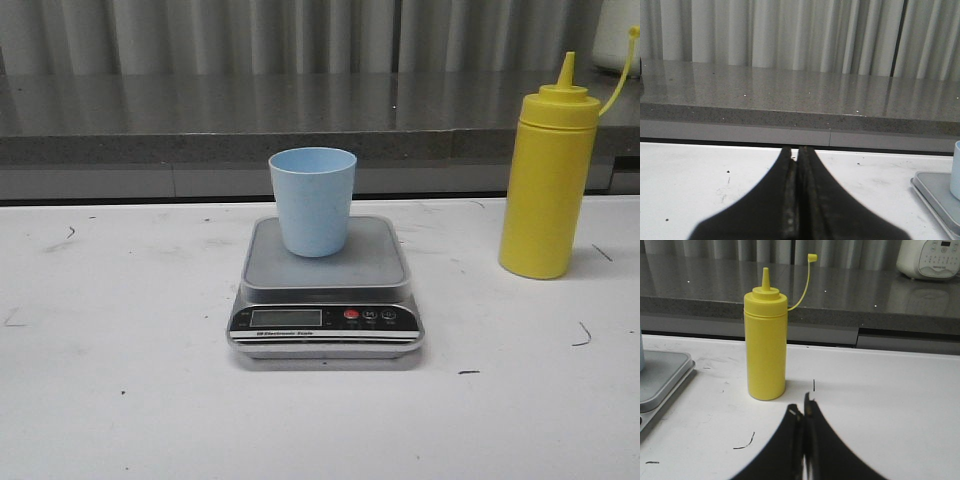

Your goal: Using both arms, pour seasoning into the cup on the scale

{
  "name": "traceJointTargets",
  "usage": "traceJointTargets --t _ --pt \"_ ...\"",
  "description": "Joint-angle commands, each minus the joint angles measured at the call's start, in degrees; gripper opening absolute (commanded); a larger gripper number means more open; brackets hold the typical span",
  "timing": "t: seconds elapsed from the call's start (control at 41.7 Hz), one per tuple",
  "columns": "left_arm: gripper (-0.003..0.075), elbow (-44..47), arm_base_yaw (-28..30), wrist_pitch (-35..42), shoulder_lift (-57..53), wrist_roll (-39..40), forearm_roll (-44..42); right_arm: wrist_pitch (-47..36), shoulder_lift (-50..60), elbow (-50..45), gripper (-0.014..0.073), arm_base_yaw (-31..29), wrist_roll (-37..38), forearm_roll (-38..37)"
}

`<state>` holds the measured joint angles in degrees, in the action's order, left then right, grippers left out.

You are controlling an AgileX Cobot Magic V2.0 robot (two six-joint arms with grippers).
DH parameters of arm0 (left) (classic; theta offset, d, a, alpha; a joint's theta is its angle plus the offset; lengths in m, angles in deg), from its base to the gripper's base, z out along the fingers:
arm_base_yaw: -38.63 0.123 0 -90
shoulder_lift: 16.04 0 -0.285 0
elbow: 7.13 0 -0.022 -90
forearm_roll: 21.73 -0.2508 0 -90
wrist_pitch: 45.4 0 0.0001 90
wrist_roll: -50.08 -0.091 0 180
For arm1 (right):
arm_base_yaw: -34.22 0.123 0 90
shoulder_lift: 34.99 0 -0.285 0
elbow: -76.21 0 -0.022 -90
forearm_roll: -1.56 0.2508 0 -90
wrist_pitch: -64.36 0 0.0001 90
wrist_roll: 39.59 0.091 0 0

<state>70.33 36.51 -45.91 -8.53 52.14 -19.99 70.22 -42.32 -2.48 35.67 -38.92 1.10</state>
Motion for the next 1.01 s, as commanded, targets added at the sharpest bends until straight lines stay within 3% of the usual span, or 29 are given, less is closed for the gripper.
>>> traceJointTargets --t 0.0,0.982 --pt "-0.0020 1.4 -0.5 5.0 -1.0 0.0 0.5 -6.5 1.1 0.3 -0.0069 -0.6 -0.7 -0.2" --pt "-0.0020 1.4 -0.5 5.0 -0.9 0.0 0.5 -6.3 1.1 0.3 -0.0069 -1.6 -0.7 -0.2"
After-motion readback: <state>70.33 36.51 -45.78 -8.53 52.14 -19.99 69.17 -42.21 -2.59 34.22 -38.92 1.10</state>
